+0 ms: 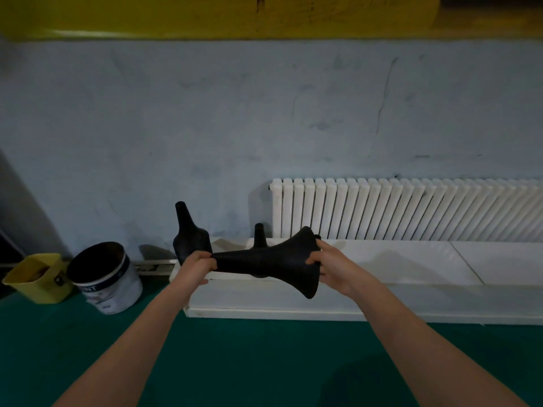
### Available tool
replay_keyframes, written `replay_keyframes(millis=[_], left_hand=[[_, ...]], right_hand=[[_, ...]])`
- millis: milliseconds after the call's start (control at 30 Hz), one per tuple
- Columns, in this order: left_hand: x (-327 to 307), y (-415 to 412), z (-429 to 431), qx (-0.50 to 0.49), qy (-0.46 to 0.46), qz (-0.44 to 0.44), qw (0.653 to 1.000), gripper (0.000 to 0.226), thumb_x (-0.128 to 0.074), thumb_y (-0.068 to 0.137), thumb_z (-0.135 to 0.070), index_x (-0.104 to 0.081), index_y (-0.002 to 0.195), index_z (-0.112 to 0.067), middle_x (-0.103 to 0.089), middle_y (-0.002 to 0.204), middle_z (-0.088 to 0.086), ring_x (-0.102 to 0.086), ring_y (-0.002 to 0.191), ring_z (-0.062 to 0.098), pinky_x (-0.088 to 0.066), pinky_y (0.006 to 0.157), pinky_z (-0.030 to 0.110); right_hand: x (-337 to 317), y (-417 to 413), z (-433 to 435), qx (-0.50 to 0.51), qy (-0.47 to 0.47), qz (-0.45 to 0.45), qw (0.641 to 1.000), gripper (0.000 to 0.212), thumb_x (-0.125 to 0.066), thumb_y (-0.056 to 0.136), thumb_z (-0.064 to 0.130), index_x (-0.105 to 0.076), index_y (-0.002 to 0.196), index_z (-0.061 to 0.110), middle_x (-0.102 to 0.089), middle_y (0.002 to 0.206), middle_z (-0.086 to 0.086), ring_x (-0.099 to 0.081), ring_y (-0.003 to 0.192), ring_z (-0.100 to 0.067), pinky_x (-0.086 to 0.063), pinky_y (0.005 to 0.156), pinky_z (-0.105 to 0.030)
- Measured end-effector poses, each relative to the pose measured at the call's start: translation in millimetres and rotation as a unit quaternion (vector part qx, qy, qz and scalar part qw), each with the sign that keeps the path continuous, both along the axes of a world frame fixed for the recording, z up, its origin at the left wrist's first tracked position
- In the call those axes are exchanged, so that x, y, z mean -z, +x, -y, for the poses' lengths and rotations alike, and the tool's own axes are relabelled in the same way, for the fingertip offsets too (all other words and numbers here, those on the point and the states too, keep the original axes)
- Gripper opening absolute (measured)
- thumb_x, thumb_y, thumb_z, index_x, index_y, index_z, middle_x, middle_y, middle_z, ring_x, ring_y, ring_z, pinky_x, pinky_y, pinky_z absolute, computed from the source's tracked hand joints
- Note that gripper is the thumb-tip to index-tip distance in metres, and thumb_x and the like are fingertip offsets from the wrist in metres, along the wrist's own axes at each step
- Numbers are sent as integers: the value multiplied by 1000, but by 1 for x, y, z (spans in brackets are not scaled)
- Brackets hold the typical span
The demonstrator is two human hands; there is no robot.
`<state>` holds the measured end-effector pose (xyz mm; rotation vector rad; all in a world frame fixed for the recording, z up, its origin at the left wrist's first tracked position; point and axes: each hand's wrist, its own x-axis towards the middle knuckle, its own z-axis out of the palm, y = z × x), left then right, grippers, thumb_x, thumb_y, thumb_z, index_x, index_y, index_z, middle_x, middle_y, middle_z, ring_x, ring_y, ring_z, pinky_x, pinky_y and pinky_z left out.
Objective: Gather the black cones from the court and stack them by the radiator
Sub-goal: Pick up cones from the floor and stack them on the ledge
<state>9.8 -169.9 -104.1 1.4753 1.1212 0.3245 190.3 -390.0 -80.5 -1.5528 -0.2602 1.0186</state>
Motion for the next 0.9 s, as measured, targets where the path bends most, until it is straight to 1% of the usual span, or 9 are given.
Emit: replay_keyframes(millis=[67, 167, 267, 367, 467, 533, 633, 733, 900], left_hand=[[-2, 16, -7, -1, 8, -5, 1000, 23, -52, 87, 0, -54, 108, -9, -54, 101, 15, -53, 101, 30, -44, 85, 39], [-4, 35, -23, 2, 17, -1, 1000, 15, -48, 88, 4, -56, 86, -9, -50, 81, 13, -51, 75, 26, -42, 71, 34], [-2, 56, -44, -1, 35, 4, 999, 16, -49, 90, 0, -56, 103, -7, -50, 78, 10, -48, 67, 17, -40, 61, 29], [-1, 78, -76, 6, 39, 5, 999, 23, -50, 90, -3, -53, 113, -8, -51, 87, 9, -49, 76, 18, -41, 70, 32], [-1, 96, -109, 23, 36, -1, 999, 29, -52, 90, -6, -51, 118, -11, -54, 100, 10, -51, 95, 23, -42, 85, 36], [-2, 108, -137, 34, 40, -8, 999, 33, -53, 89, -7, -51, 121, -9, -55, 100, 8, -53, 98, 24, -43, 90, 37], [-3, 121, -175, 36, 45, -10, 998, 38, -56, 87, -10, -52, 125, -10, -56, 113, 11, -53, 108, 26, -42, 99, 39], [-5, 138, -211, 33, 36, 8, 999, 36, -55, 86, -9, -54, 122, -11, -56, 115, 10, -53, 111, 26, -42, 104, 42], [-3, 168, -252, 26, 42, 37, 998, 38, -54, 88, -6, -56, 126, -9, -57, 115, 9, -54, 103, 23, -43, 103, 43]], right_hand=[[2, 15, -9, -3, 2, -3, 1000, 61, -52, 85, -3, -42, 139, 22, -53, 124, -10, -57, 107, -30, -53, 83, -35], [10, 34, -25, -6, 1, -7, 1000, 60, -53, 84, -3, -42, 138, 21, -53, 124, -12, -57, 107, -31, -54, 81, -36], [17, 54, -47, 5, 5, -20, 1000, 64, -52, 81, -9, -43, 138, 21, -52, 123, -13, -56, 108, -32, -54, 74, -34], [20, 75, -79, 19, -3, -23, 1000, 65, -51, 80, -13, -43, 136, 21, -51, 119, -14, -54, 106, -32, -52, 70, -33], [18, 92, -111, 27, -5, -20, 999, 65, -51, 79, -14, -45, 133, 21, -53, 117, -13, -53, 109, -32, -52, 75, -34], [16, 104, -137, 24, -6, -12, 1000, 65, -54, 78, -14, -45, 131, 23, -53, 117, -11, -53, 109, -30, -52, 78, -34], [12, 118, -170, 19, 3, -13, 1000, 64, -56, 78, -14, -46, 128, 24, -54, 118, -10, -54, 110, -29, -52, 81, -34], [11, 131, -201, 25, 6, -20, 999, 60, -56, 79, -13, -46, 122, 26, -55, 120, -10, -53, 113, -29, -51, 78, -32], [20, 155, -239, 50, 10, -24, 998, 67, -57, 79, -11, -45, 136, 22, -54, 128, -11, -53, 117, -29, -52, 82, -33]])
